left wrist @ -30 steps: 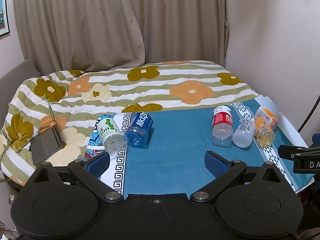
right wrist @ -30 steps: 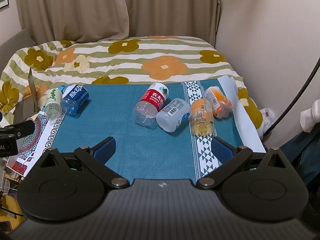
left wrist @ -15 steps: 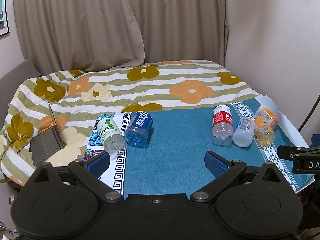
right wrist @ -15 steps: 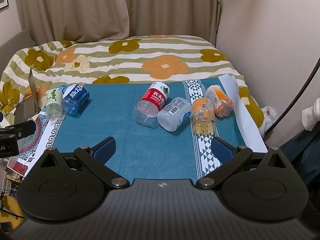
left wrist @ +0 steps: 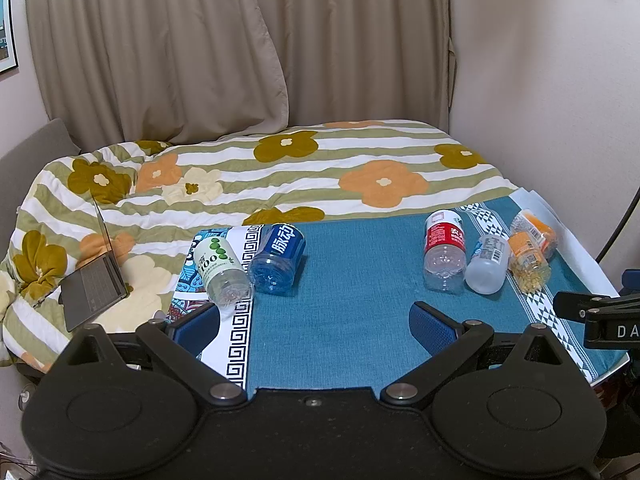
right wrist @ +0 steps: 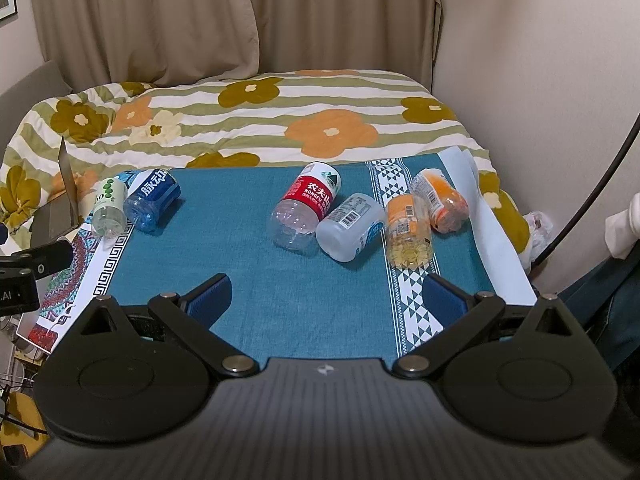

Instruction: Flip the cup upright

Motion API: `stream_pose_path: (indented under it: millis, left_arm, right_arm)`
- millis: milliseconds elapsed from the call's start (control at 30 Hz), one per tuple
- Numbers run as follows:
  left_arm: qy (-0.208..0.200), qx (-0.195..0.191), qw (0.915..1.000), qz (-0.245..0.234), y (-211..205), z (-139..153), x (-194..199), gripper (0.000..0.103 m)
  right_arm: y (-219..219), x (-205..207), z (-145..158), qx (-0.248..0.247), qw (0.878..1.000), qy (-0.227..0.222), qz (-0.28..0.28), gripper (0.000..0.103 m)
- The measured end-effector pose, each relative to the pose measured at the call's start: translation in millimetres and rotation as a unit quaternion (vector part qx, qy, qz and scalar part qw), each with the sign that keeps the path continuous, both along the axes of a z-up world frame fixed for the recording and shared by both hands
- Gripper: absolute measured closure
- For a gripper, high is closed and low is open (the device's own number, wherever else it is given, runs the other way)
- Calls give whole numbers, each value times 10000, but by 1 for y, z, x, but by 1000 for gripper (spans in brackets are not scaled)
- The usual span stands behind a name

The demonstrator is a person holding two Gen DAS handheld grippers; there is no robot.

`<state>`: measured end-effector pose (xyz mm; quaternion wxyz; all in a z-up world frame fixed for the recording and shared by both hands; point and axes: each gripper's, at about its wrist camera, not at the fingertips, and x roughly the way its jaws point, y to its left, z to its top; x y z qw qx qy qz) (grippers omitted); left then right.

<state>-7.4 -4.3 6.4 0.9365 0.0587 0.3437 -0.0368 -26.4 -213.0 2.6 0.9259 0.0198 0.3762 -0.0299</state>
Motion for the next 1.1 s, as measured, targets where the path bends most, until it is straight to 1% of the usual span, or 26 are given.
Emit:
stream_pose_path:
  millis: [200,333,433,500,633,900,1000,1100]
  left_arm:
    - [-6,8,10000,1,-1,0,0,0]
    - [45,43,10000,32,-6,3,2,0]
    - [93,52,9999,41,-12,6,6,0]
    - [108,60,9999,12,-17,9,10,1]
    - [148,25,9998,-132,-34,12,24,1]
    - [186,12,9992,-340,-73,17,57,1]
    - [214,38,9986,-474,-89,17,76,1]
    - [254,140,9972,-691,-104,15,98,1]
  right_arm:
    - [-1,0,0,10,10000,10,27,0]
    - [-1,2,1,125,9998,132,75,0]
    - [-11,6,5,208,9996,154,117,0]
    - [-17,9,8,167,9997,112,130,0]
    - [-32,18,10,101,9998,12,164,0]
    - [-74,36,5,231,9994,87,221,0]
    - [-87,43,-2,277,9992,261,144,0]
    - [-99,47,-6,429,9983,393,15,0]
